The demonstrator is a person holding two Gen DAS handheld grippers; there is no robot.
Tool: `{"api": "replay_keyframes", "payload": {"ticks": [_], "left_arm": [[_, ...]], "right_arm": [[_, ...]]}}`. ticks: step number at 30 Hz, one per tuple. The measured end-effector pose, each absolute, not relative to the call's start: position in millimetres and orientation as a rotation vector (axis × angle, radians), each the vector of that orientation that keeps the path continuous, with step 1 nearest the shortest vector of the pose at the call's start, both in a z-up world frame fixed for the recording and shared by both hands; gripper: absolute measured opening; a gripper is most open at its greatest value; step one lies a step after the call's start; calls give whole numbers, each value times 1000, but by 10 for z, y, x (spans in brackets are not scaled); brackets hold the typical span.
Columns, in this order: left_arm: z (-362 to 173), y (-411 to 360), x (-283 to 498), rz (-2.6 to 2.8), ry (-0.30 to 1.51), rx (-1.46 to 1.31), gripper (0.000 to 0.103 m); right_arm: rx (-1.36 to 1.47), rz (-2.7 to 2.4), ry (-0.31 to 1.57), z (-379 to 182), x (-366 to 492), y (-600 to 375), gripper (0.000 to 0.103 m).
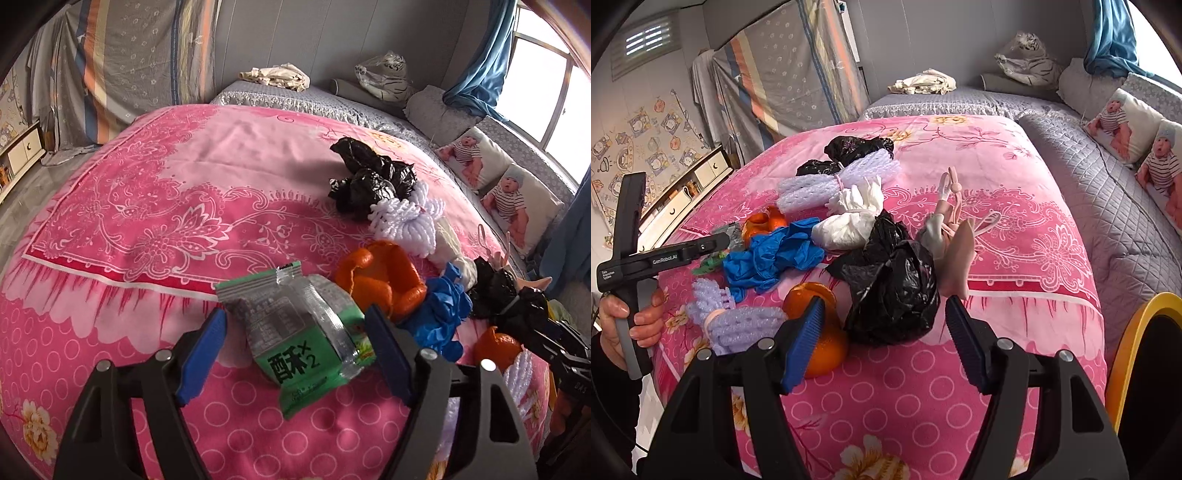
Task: Collect trash
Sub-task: 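Grasp the green snack packet with the left tool while the right grasps a black bag, then carry the green packet and black bag over the bin with both tools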
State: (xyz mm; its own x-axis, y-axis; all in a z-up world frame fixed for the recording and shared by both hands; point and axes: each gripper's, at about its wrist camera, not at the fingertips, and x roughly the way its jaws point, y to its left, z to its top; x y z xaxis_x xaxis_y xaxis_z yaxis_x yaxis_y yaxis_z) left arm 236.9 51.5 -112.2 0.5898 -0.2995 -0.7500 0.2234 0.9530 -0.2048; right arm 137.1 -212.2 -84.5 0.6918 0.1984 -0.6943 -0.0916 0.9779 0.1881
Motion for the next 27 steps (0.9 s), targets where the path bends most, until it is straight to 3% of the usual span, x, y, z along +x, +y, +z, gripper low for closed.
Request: {"api": "replay_keyframes", "payload": {"ticks": [3,8,10,14,18,27], "left_arm": [[-1182,486,2423,-302,915,-86,59],[-1214,418,2462,-291,925,-66,46],[-1231,415,2469,-281,930,-61,33],[-1240,470,2489,-270,940,-79,21],[-1212,538,2491,-263,938,-100,16],[-1042,671,2384,-238,896,-119,15]], "right_arm": [[134,173,795,-854,1435,-2089,62],[150,190,839,-935,1571,-2085,44],[162,193,860,-983,1605,-2090,36],[187,200,874,-1031,1627,-2130,29],[187,196,855,-1003,1579,-2134,24],[189,183,772,-754,1392,-2193,23]]}}
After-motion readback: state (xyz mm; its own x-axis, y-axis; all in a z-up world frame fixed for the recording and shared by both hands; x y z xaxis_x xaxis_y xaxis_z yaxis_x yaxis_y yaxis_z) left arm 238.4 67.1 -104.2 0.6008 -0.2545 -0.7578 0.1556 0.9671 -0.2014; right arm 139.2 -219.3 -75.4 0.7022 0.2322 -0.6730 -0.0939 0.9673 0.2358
